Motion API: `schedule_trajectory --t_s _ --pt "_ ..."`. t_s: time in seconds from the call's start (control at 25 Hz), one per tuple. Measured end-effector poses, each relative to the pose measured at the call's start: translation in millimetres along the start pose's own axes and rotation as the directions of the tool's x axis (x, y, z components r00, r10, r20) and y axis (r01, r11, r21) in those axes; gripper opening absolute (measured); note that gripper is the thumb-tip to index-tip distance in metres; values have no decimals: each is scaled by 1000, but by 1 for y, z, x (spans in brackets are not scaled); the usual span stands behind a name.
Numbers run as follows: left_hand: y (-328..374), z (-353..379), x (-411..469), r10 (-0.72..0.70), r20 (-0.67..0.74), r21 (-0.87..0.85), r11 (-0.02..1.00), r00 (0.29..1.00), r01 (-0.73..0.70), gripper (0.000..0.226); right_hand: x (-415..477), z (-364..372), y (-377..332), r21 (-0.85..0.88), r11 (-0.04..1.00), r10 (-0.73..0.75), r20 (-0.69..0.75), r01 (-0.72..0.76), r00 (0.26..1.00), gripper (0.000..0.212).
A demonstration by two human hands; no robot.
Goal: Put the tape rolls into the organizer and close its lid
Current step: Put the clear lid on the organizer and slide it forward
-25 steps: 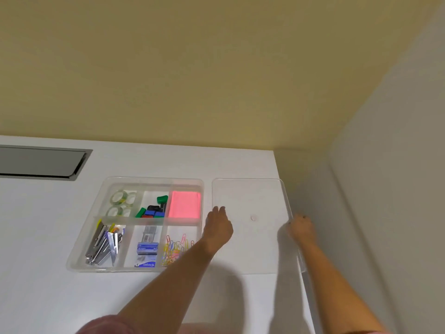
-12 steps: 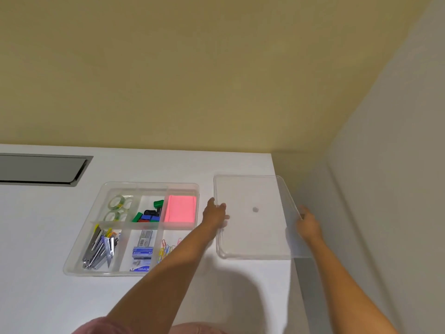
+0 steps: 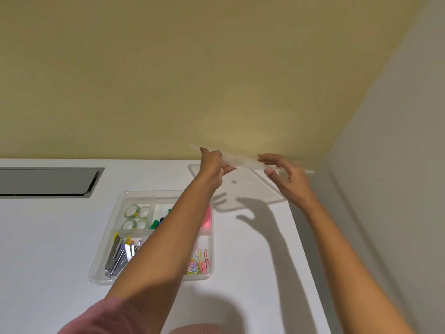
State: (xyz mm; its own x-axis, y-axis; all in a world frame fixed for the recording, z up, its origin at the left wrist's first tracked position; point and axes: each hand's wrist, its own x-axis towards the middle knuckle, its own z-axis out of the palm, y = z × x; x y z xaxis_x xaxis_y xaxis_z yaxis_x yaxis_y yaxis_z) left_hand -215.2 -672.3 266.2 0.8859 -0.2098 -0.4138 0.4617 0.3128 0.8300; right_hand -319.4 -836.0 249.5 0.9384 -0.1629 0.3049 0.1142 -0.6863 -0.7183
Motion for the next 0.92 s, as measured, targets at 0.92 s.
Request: schedule_trajectory --t_s 0.92 --pt "60 -261 33 207 -425 618 777 881 116 49 25 170 -69 437 661 649 74 -610 757 56"
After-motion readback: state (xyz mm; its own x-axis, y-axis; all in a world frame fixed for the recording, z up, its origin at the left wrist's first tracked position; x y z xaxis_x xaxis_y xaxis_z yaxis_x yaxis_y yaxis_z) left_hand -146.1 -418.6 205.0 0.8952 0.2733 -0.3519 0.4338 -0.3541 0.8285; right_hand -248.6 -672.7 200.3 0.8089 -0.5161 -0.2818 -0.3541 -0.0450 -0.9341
